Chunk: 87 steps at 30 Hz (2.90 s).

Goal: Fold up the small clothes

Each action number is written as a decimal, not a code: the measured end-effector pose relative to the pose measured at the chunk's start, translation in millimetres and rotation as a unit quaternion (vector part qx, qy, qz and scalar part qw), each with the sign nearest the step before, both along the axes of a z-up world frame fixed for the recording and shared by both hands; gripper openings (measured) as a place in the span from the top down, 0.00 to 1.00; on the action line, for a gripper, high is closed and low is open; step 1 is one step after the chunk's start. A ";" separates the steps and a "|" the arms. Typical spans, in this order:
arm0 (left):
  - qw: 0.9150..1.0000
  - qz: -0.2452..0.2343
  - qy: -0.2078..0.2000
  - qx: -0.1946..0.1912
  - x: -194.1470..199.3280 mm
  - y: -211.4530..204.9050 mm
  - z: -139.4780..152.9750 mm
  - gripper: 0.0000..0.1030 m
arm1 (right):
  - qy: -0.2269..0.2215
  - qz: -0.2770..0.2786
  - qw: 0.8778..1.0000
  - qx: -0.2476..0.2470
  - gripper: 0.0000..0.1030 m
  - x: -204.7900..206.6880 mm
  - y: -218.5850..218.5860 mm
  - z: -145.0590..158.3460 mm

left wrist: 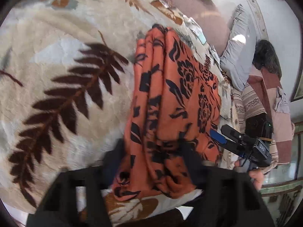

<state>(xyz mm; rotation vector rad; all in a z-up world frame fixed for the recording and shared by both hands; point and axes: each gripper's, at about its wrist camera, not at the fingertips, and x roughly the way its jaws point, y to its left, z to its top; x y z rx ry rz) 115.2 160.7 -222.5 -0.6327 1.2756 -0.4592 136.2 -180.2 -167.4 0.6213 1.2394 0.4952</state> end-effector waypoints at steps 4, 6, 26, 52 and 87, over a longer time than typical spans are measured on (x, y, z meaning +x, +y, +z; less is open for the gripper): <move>0.998 0.014 -0.052 0.022 -12.7 -8.3 26.2 0.71 | 0.001 0.004 1.000 0.005 0.27 0.8 -3.2 -0.8; 0.996 0.012 -0.073 0.055 -16.0 -12.6 29.2 0.71 | -0.002 0.005 1.000 0.005 0.27 0.7 -3.9 -1.4; 0.998 0.018 -0.050 0.026 76.7 -20.3 14.2 0.75 | -0.004 0.024 0.999 0.021 0.27 0.1 -5.6 -2.4; 0.948 0.042 -0.142 0.282 10.7 -27.2 53.9 0.25 | -0.016 -0.096 0.994 0.046 0.21 -36.0 -72.2 6.9; 0.954 0.001 -0.190 0.233 -3.7 -97.7 114.5 0.77 | -0.086 -0.011 0.996 -0.022 0.62 -15.3 -24.7 68.2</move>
